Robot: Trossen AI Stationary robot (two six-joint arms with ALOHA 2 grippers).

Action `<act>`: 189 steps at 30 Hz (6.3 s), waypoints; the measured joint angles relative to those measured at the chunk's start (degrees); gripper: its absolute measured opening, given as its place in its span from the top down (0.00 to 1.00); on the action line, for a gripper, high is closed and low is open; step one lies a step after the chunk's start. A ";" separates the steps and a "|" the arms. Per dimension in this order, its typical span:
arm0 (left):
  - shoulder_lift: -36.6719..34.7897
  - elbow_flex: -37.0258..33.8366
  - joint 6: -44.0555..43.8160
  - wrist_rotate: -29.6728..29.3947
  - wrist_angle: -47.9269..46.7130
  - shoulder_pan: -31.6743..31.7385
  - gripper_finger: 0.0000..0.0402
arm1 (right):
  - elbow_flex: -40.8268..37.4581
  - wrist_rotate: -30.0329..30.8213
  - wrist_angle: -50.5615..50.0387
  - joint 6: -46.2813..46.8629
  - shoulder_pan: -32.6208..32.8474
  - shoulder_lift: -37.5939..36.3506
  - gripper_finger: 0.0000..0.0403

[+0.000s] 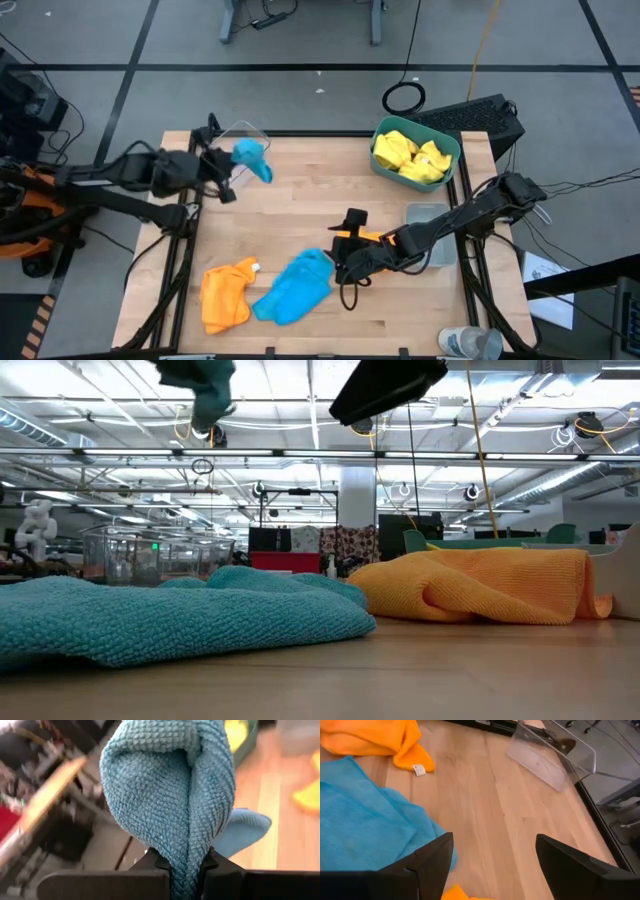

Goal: Sort microfiber towel by color & place in baskets
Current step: Put the top blue towel into the transparent bin

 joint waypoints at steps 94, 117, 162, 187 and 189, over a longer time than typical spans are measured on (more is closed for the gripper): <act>26.30 5.20 -0.40 13.40 -21.89 41.08 0.47 | -0.03 0.10 -8.22 0.64 -2.22 -0.10 0.32; 24.12 -11.16 -3.24 25.31 -11.81 38.88 0.57 | -0.04 0.26 -7.38 0.60 -2.20 -0.10 0.32; 14.87 -16.40 1.32 22.97 -0.43 46.70 0.67 | -0.04 0.02 -6.12 -1.03 -2.24 -0.10 0.32; 14.81 -18.88 -0.23 30.06 0.09 49.68 0.67 | 15.35 -3.45 -23.73 24.65 -8.01 -0.10 0.32; 14.81 -18.88 -0.17 30.88 0.27 49.22 0.67 | 15.52 -4.87 -26.08 26.65 -8.36 -0.10 0.32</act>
